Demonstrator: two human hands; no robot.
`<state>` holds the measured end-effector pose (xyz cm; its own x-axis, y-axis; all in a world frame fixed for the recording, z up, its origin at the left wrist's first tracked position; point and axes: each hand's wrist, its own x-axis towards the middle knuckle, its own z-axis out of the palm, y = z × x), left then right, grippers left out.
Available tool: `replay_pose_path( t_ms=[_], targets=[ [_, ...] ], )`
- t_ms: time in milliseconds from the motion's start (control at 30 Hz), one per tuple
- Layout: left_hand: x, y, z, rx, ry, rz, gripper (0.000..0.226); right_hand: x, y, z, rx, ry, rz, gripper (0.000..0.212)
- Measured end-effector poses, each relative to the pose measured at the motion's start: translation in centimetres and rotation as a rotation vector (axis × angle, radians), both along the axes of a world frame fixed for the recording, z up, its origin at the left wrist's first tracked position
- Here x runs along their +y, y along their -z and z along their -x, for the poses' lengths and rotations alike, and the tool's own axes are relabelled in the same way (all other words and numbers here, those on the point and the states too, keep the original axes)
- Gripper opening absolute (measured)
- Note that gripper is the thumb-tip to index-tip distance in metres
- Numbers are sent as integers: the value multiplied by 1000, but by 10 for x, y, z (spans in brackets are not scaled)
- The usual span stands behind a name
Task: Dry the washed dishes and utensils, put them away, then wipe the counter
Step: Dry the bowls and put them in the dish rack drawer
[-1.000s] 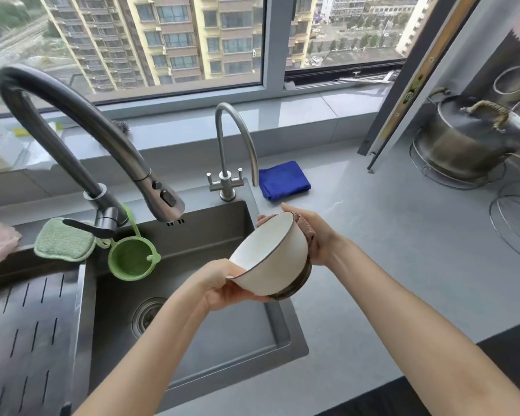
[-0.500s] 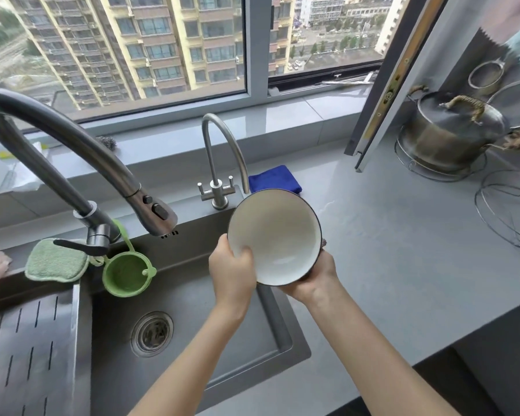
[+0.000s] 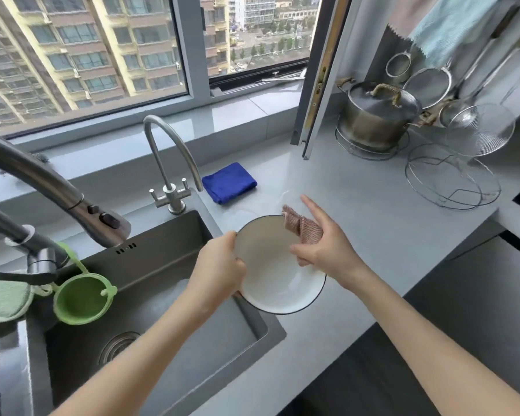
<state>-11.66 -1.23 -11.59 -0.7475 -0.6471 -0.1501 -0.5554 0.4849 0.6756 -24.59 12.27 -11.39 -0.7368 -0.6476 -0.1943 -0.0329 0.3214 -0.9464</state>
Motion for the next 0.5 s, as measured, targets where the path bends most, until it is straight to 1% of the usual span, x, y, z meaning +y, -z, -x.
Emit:
replay_pose_path(
  t_ms=[100,167,200,267,300,367,400,467,500],
  targets=[
    [-3,-20,18,-127,188,74,19,10,1,8,73,-19,-67,65],
    [-5,-29,35,-215,291,109,20,16,3,11,20,59,-48,54],
    [-5,-32,43,-242,303,98,19,19,4,12,-15,108,-32,50],
    [-1,-33,49,-215,239,-3,16,27,6,11,-62,212,-32,43],
    [7,-33,46,-162,170,-85,16,32,8,10,-86,268,-36,40],
    [39,-28,34,18,24,-304,20,42,14,10,-159,411,-9,34],
    [65,-22,28,131,-17,-375,29,47,17,9,-210,499,21,31],
    [123,-8,28,369,-105,-442,64,59,22,5,-321,658,85,27],
    [146,0,34,453,-192,-474,79,66,23,1,-374,704,117,28]
  ],
)
